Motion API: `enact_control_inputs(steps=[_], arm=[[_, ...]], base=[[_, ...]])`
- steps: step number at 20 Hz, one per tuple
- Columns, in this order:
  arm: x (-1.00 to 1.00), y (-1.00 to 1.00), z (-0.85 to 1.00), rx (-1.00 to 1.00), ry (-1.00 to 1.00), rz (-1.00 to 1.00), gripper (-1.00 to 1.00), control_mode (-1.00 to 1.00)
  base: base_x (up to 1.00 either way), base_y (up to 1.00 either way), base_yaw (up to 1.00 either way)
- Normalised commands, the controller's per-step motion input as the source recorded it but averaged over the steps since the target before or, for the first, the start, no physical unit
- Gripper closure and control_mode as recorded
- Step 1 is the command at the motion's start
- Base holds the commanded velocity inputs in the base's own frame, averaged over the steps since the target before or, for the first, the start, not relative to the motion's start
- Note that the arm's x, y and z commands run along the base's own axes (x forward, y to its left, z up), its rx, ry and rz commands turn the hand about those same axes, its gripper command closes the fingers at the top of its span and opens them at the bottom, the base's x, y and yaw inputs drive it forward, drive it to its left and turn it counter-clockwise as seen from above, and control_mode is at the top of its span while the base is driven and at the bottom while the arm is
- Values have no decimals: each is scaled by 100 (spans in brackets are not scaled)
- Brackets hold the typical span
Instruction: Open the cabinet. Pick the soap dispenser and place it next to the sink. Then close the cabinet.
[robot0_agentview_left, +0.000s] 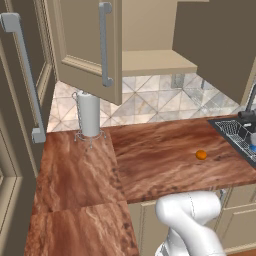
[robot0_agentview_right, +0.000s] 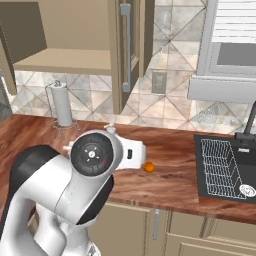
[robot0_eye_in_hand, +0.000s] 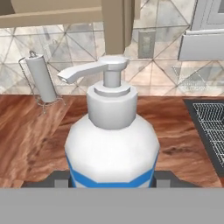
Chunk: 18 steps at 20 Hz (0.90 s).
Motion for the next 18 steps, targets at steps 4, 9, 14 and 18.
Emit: enact_control_inputs(steps=[4, 9, 14, 18], arm=[[-7, -32, -35, 1, -2, -4, 100, -100], [-2, -18, -37, 0, -3, 0, 100, -100], [16, -2, -23, 0, -2, 0, 100, -100], [29, -7, -20, 0, 0, 0, 100, -100]], base=[[0, 0, 0], [0, 0, 0], [0, 0, 0], [0, 0, 0]])
